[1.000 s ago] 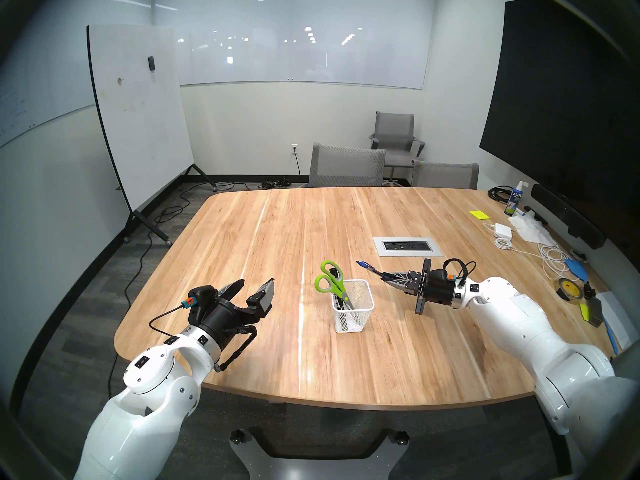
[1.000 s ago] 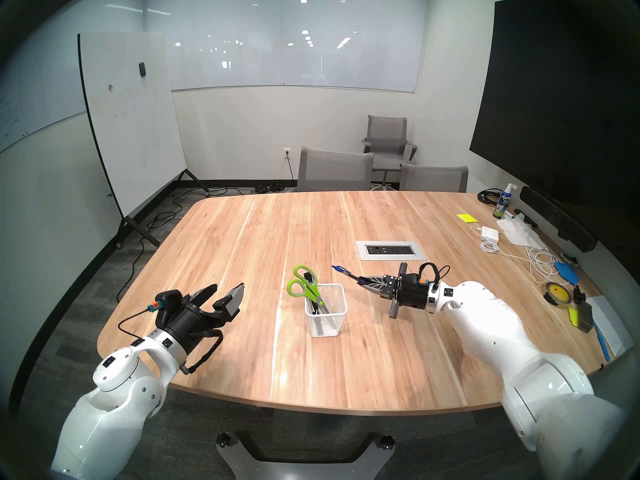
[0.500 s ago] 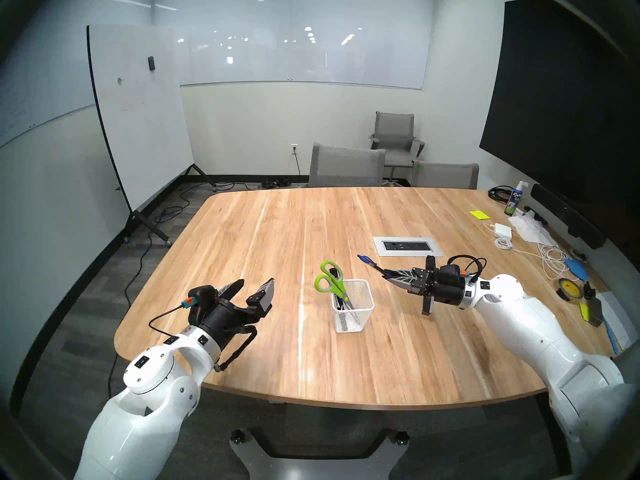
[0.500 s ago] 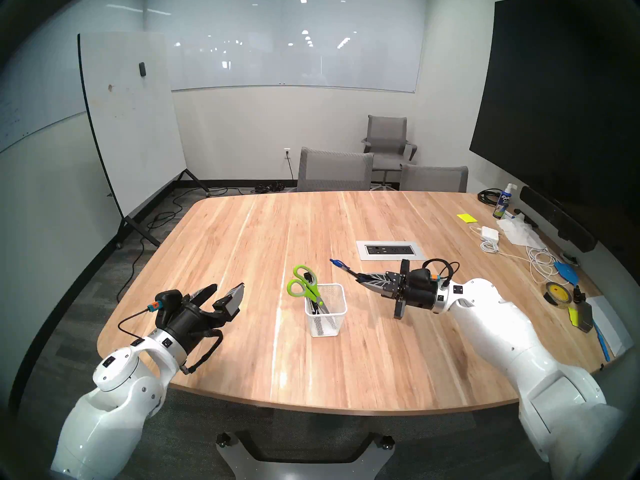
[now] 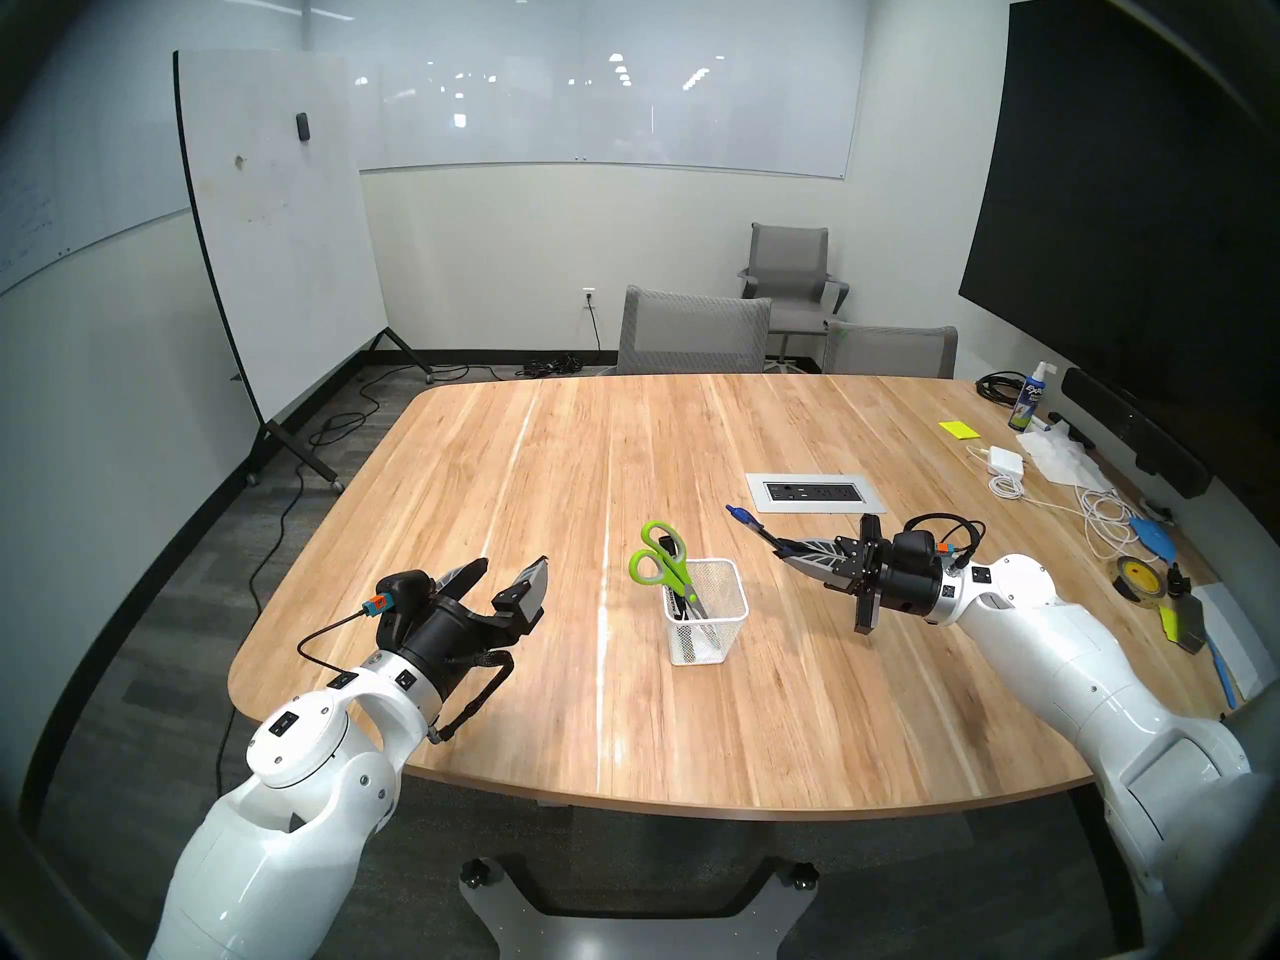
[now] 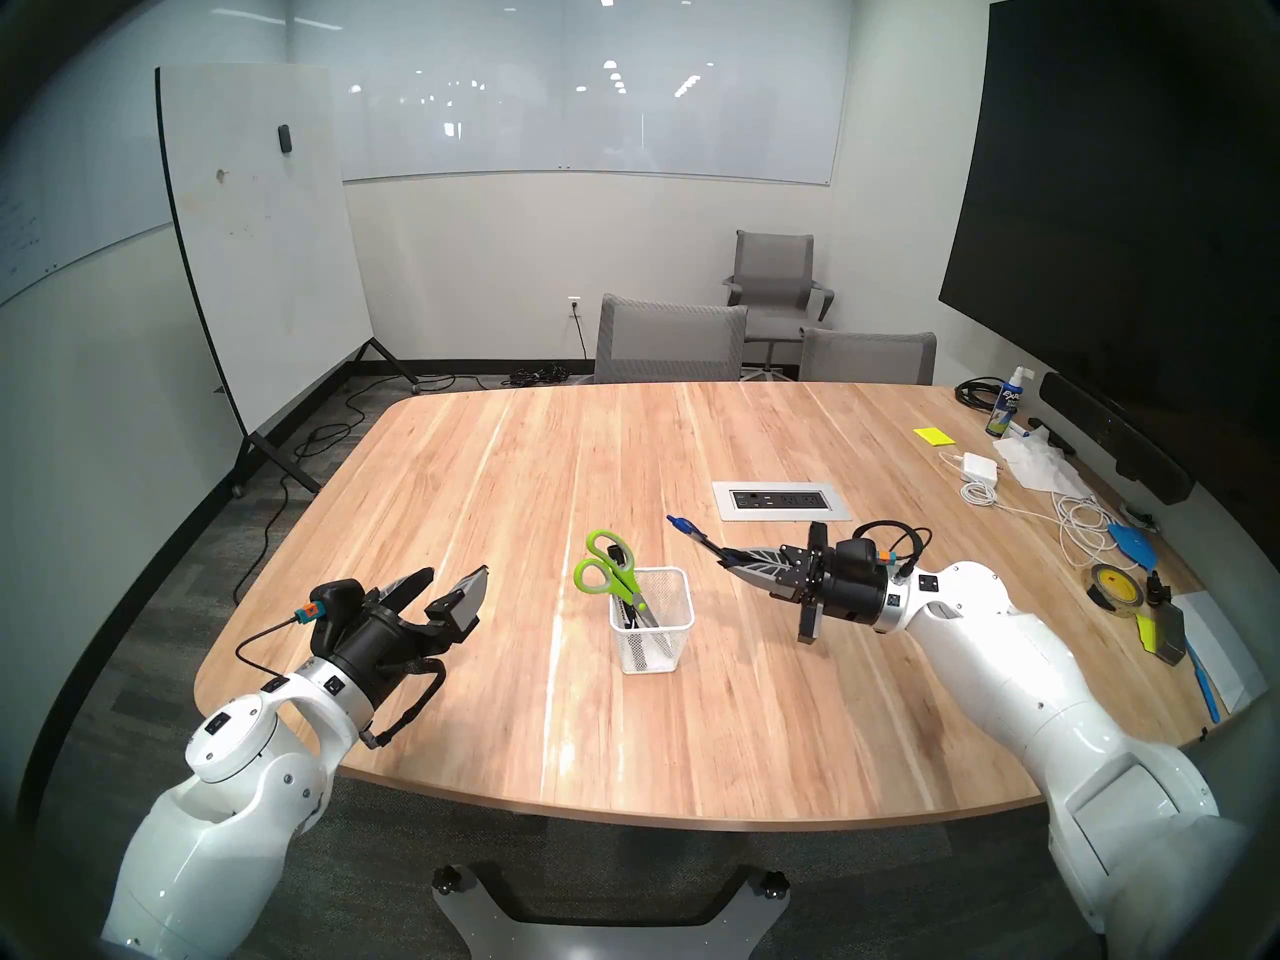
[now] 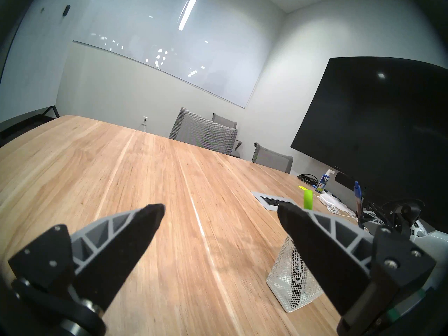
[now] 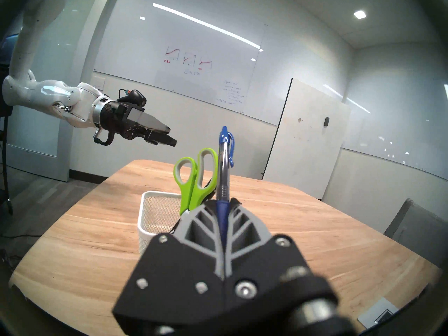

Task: Place the pen, the marker, and the scissors into the pen holder

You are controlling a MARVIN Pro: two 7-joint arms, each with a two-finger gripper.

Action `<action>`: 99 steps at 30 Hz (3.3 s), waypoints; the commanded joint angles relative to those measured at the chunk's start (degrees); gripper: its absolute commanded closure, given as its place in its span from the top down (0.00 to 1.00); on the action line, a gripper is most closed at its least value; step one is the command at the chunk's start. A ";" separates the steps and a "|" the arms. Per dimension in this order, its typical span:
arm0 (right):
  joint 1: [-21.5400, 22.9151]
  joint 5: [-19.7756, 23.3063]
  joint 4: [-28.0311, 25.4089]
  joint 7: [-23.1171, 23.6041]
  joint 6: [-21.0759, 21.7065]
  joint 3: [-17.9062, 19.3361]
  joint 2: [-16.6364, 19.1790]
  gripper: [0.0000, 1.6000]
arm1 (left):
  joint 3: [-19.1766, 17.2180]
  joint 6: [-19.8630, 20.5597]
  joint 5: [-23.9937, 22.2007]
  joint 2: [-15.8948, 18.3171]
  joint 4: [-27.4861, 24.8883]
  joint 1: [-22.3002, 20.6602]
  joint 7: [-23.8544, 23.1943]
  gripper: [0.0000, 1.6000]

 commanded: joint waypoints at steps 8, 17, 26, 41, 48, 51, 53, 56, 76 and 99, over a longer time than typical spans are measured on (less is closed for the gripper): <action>0.90 3.00 -3.15 0.89 -1.42 0.49 -2.76 0.00 | -0.06 -0.01 0.09 0.06 -1.29 0.09 0.09 1.00; -1.28 6.13 -6.42 0.63 -1.61 1.37 -2.90 0.00 | -0.07 0.02 0.10 0.06 -1.34 0.12 0.13 1.00; -4.33 12.14 -11.14 2.43 0.12 2.46 -2.21 0.00 | -0.07 0.01 0.10 0.06 -1.32 0.10 0.11 1.00; -4.58 13.24 -11.35 2.98 0.64 2.54 -2.00 0.00 | -0.07 0.04 0.10 0.06 -1.37 0.13 0.16 1.00; -4.56 13.34 -11.33 3.02 0.64 2.49 -1.98 0.00 | 0.12 -1.68 0.69 -0.61 -0.97 0.25 0.01 1.00; -4.55 13.36 -11.35 2.97 0.62 2.44 -1.94 0.00 | 0.59 -3.98 2.51 -1.63 -0.73 0.56 0.73 1.00; -4.55 13.38 -11.35 2.96 0.60 2.41 -1.93 0.00 | 0.65 -4.32 2.55 -1.97 -0.65 0.64 0.78 1.00; -4.53 13.45 -11.37 2.90 0.53 2.31 -1.87 0.00 | 1.12 -6.12 3.83 -2.72 -0.35 0.82 1.26 1.00; -4.45 13.67 -11.43 2.67 0.33 1.94 -1.64 0.00 | 2.86 -14.82 8.72 -2.99 2.79 0.22 0.11 1.00; -4.33 13.95 -11.42 2.58 0.16 1.56 -1.45 0.00 | 2.62 -18.31 10.06 -2.90 5.00 -0.57 -3.48 1.00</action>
